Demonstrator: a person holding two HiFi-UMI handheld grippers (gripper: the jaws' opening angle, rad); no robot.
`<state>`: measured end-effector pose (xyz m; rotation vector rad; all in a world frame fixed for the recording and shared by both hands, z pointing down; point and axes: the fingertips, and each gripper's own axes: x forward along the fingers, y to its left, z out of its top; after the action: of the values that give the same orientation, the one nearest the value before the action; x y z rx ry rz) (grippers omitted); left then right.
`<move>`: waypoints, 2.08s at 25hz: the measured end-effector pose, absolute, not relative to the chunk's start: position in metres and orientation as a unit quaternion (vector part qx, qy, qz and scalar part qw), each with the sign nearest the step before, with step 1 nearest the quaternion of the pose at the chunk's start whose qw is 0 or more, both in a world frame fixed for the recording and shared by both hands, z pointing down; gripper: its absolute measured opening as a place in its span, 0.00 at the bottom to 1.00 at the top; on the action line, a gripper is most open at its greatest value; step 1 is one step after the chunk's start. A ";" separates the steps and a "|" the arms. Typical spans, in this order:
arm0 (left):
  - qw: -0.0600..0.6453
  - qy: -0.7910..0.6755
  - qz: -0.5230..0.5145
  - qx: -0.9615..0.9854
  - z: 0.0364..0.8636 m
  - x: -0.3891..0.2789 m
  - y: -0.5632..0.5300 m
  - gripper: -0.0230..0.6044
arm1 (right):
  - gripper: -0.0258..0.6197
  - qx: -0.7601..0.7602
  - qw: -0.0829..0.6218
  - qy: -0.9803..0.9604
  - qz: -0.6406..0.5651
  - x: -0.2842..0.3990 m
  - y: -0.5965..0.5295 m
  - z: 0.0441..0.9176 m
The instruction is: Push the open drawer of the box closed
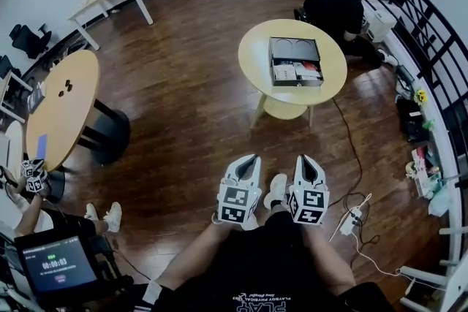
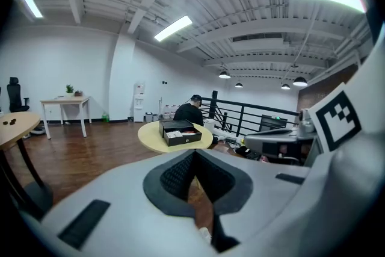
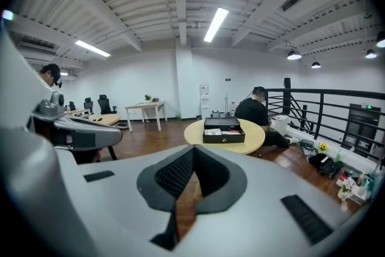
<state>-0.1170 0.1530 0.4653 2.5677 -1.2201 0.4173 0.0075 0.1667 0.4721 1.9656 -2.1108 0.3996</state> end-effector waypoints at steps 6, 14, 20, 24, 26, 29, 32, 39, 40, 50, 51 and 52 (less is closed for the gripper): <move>0.138 -0.431 0.145 0.880 0.469 -0.111 0.124 0.03 | 0.05 0.652 0.132 -0.738 0.116 0.004 0.138 0.474; 0.141 -0.439 0.152 0.874 0.472 -0.093 0.083 0.03 | 0.05 0.639 0.141 -0.744 0.136 0.018 0.087 0.489; 0.157 -0.442 0.150 0.870 0.477 -0.085 0.053 0.03 | 0.05 0.633 0.153 -0.745 0.145 0.031 0.057 0.499; 0.159 -0.450 0.156 0.865 0.483 -0.076 0.021 0.03 | 0.05 0.628 0.157 -0.746 0.155 0.041 0.023 0.508; 0.158 -0.453 0.157 0.863 0.481 -0.074 0.008 0.03 | 0.05 0.628 0.158 -0.745 0.161 0.044 0.012 0.511; 0.156 -0.453 0.165 0.862 0.491 -0.075 -0.001 0.03 | 0.05 0.627 0.158 -0.743 0.172 0.044 0.007 0.516; 0.162 -0.447 0.165 0.864 0.491 -0.067 -0.012 0.03 | 0.05 0.622 0.163 -0.743 0.185 0.050 -0.001 0.526; 0.167 -0.444 0.175 0.863 0.501 -0.048 -0.034 0.03 | 0.05 0.609 0.164 -0.750 0.199 0.064 -0.028 0.535; 0.167 -0.444 0.178 0.862 0.503 -0.045 -0.038 0.03 | 0.05 0.606 0.165 -0.751 0.203 0.065 -0.032 0.537; 0.147 -0.457 0.202 0.853 0.499 -0.030 -0.072 0.03 | 0.05 0.591 0.162 -0.762 0.209 0.082 -0.063 0.539; 0.148 -0.458 0.203 0.852 0.500 -0.029 -0.075 0.03 | 0.05 0.589 0.162 -0.764 0.209 0.083 -0.066 0.540; 0.151 -0.460 0.202 0.851 0.500 -0.028 -0.078 0.03 | 0.05 0.586 0.162 -0.766 0.209 0.084 -0.068 0.541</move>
<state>-0.0281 -0.0777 0.5003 2.4438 -1.3212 0.5798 0.0838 -0.0676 0.5410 1.6724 -2.1854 0.5965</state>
